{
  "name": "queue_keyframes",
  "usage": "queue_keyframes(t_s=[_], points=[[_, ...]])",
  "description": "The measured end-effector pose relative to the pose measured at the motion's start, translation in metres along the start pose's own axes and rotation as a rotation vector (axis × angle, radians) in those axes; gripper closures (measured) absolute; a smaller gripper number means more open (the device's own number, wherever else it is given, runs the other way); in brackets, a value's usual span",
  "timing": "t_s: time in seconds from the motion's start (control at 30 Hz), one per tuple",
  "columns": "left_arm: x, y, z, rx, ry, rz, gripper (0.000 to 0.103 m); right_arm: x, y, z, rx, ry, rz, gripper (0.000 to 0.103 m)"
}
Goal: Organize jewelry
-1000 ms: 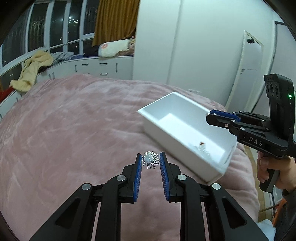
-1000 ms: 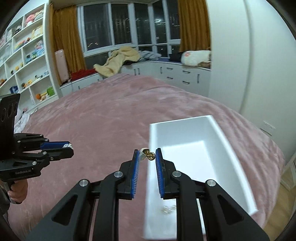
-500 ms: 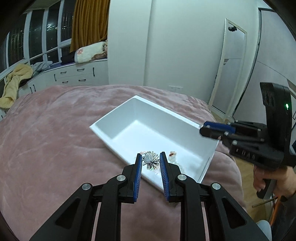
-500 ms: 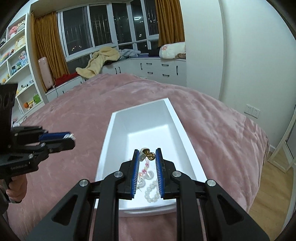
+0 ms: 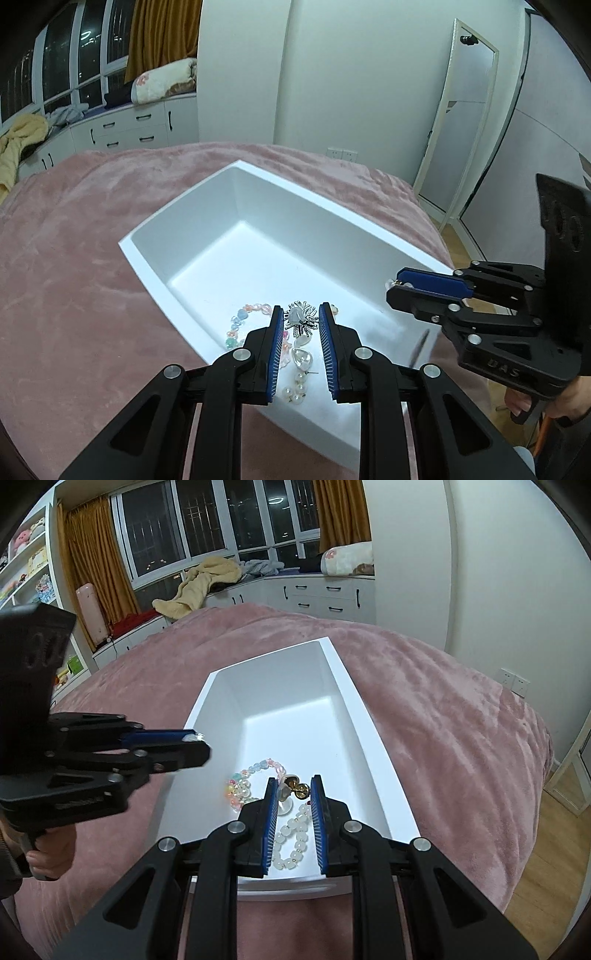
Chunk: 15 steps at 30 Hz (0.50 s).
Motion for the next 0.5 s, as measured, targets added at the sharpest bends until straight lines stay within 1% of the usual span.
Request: queue_keyframes(t_s=[0.13, 0.17, 0.2, 0.27, 0.33, 0.37, 0.4, 0.43, 0.47, 0.5], points=[[0.0, 0.0, -0.016, 0.015, 0.001, 0.009, 0.077, -0.002, 0.001, -0.003, -0.005, -0.004, -0.002, 0.083], [0.0, 0.001, -0.017, 0.015, 0.0, 0.012, 0.071, -0.002, 0.001, -0.004, -0.005, -0.011, -0.011, 0.071], [0.001, 0.0, -0.018, 0.01, -0.002, 0.02, 0.065, -0.003, 0.002, -0.004, -0.011, -0.013, -0.02, 0.051], [0.001, 0.0, -0.018, 0.0, -0.012, 0.027, 0.06, -0.002, 0.001, -0.003, -0.03, -0.012, -0.013, 0.043], [0.001, -0.001, -0.014, -0.008, -0.007, 0.036, 0.056, 0.002, 0.001, -0.003, -0.023, -0.007, -0.007, 0.038], [0.001, -0.001, -0.013, -0.012, -0.01, 0.038, 0.05, 0.004, 0.0, -0.001, -0.029, -0.002, -0.004, 0.028], [0.003, -0.003, -0.008, -0.021, -0.014, 0.046, 0.047, 0.007, -0.001, 0.003, -0.051, 0.011, 0.003, 0.017], [0.004, -0.004, -0.003, -0.031, -0.01, 0.054, 0.046, 0.01, -0.002, 0.008, -0.069, 0.018, 0.002, 0.014], [0.007, -0.005, 0.006, -0.042, -0.007, 0.066, 0.042, 0.012, -0.003, 0.013, -0.082, 0.021, -0.007, 0.01], [0.01, -0.007, 0.014, -0.054, -0.007, 0.077, 0.03, 0.014, -0.005, 0.018, -0.095, 0.029, -0.018, 0.004]])
Point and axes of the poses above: each gripper's, at about its wrist camera, not at the fingertips, and z roughly against the way its jaws point, x to its left, y to its underside, the point moved 2 cm from there along -z, roughly the way its jaws point, and after that the axes turned 7 degrees about -y, right-handed, at the moved point
